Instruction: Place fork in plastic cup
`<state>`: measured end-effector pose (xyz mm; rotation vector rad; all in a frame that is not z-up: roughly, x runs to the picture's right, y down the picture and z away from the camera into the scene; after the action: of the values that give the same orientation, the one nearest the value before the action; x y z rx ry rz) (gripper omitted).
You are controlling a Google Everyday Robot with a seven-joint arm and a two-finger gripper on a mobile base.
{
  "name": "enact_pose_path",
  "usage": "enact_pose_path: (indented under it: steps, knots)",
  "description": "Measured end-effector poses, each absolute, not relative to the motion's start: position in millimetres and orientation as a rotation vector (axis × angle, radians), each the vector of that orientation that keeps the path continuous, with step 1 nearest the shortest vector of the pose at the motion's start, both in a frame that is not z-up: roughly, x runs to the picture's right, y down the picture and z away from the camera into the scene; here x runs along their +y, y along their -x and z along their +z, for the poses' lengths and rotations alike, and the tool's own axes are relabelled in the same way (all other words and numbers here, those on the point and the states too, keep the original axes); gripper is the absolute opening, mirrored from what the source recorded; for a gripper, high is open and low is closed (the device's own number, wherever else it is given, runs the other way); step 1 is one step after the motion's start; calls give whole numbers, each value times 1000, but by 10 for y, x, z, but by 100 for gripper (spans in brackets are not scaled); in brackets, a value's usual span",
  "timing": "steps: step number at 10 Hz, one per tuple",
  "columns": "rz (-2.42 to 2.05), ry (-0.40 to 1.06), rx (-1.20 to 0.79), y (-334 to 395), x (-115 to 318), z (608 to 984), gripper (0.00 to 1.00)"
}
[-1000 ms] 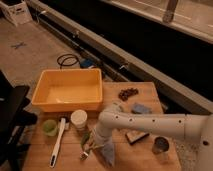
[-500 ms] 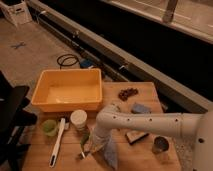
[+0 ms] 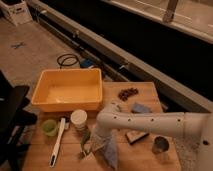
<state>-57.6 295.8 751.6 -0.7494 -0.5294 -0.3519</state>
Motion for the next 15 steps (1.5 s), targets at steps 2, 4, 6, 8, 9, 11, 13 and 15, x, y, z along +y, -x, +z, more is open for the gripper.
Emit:
enact_pose_path:
  steps: [2,4,6,8,9,11,13,15]
  knots:
    - [-381,692,-491,549,2678,7274,0]
    - [-402,641,-451,482,2399,7090,0]
    - [-422,588,-416,379,2121,6972,0]
    - [-448,542,-406,352,1839,6921,0]
    - [-475,518,-412,386,1676,6935,0]
    - [-536,479,-431,592,1445,6946,0]
    - [-612,444,-459,925,1238,6950,0]
    - [-697,416,-501,1325,1079,6943,0]
